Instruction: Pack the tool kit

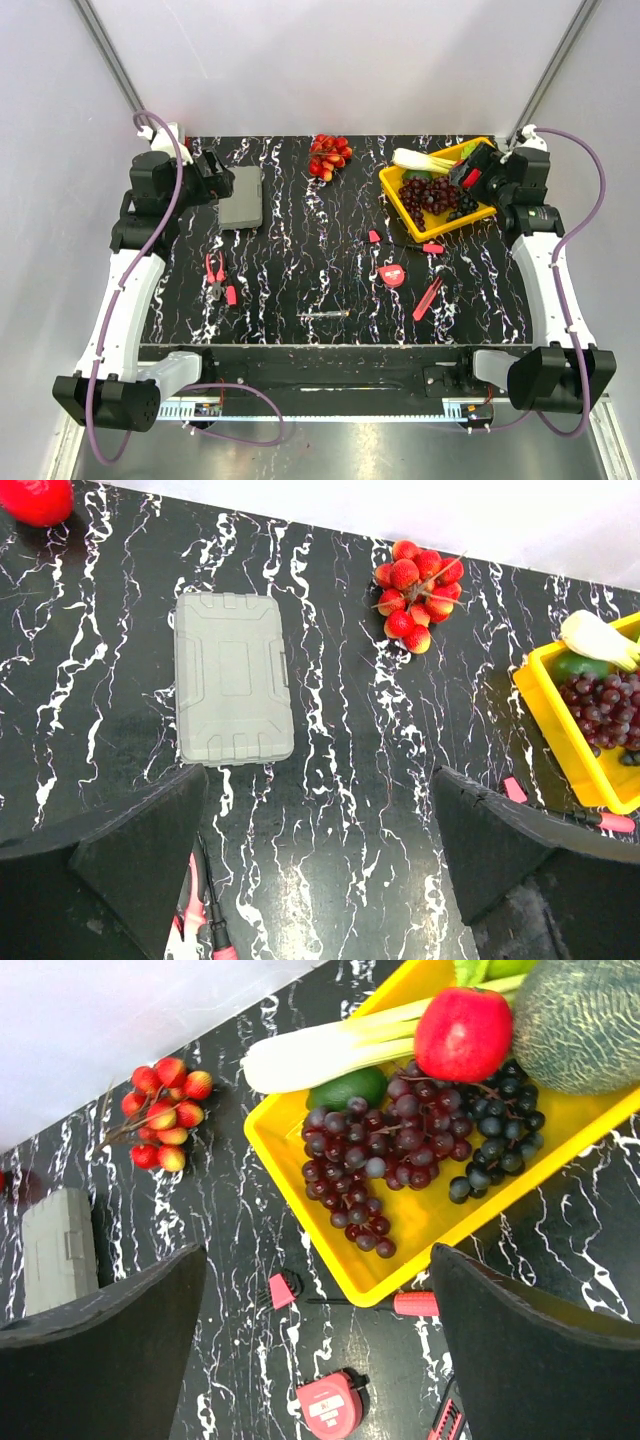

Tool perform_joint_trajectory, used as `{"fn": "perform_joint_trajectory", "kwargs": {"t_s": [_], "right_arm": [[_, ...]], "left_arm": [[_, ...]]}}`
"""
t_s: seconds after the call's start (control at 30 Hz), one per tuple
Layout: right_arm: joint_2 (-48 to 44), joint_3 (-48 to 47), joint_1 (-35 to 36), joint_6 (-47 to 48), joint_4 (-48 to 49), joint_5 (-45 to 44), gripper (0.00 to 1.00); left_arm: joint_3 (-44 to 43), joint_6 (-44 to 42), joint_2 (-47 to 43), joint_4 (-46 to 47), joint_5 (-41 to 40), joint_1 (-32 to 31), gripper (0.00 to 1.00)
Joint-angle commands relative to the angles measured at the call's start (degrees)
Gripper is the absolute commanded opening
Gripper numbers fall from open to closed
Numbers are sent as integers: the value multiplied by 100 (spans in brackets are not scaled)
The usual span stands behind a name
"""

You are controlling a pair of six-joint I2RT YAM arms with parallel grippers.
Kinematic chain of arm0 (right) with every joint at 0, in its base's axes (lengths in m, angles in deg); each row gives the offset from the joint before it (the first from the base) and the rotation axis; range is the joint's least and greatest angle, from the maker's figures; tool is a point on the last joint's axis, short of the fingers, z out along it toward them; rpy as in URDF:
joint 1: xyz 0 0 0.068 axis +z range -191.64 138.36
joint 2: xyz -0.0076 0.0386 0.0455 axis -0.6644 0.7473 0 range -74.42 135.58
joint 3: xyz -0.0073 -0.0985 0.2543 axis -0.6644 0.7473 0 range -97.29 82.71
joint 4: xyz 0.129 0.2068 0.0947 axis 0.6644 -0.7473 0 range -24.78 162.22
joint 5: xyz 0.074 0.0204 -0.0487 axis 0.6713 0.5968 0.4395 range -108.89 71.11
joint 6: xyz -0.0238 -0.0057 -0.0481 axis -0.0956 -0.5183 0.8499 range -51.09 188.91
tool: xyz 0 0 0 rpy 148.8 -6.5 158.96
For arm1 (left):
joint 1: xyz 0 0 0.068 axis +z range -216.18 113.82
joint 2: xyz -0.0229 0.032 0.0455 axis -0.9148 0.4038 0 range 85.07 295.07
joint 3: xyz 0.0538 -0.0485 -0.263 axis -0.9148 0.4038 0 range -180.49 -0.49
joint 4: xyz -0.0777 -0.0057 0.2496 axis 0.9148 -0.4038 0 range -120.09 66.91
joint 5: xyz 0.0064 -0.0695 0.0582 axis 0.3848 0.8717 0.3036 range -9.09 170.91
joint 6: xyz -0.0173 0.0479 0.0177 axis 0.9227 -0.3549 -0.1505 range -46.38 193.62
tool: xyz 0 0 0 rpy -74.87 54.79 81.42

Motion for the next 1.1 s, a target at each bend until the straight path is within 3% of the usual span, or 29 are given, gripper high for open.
{"fn": "perform_joint_trajectory", "kwargs": {"t_s": [0.0,0.2,0.33,0.4,0.47,0.67,0.87,1.07], "right_arm": [[-165,140,8,-693,253,-833,99],[-839,737,8,-1159,962,-1326,100],[-2025,2097,8,-1135,2909,-944,99],[-2378,2425,8,-941,3388,-634,99],[-2406,2339,8,-958,3180,-363,99],[-1125,854,8,-790,879,79,99],[-903,1020,8,-510,983,-140,99],[-271,510,8,-518,350,614,99]], "left_arm": [[-1,308,-124,462,-306,21,99],[200,326,-107,813,80,56,99],[420,703,95,1148,482,292,99],[386,966,349,1245,564,468,99],[237,1073,709,1114,397,652,99],[-229,801,2097,964,177,969,99],[-932,432,3574,1069,361,1101,99],[-1179,431,4577,1578,1142,1426,99]]}}
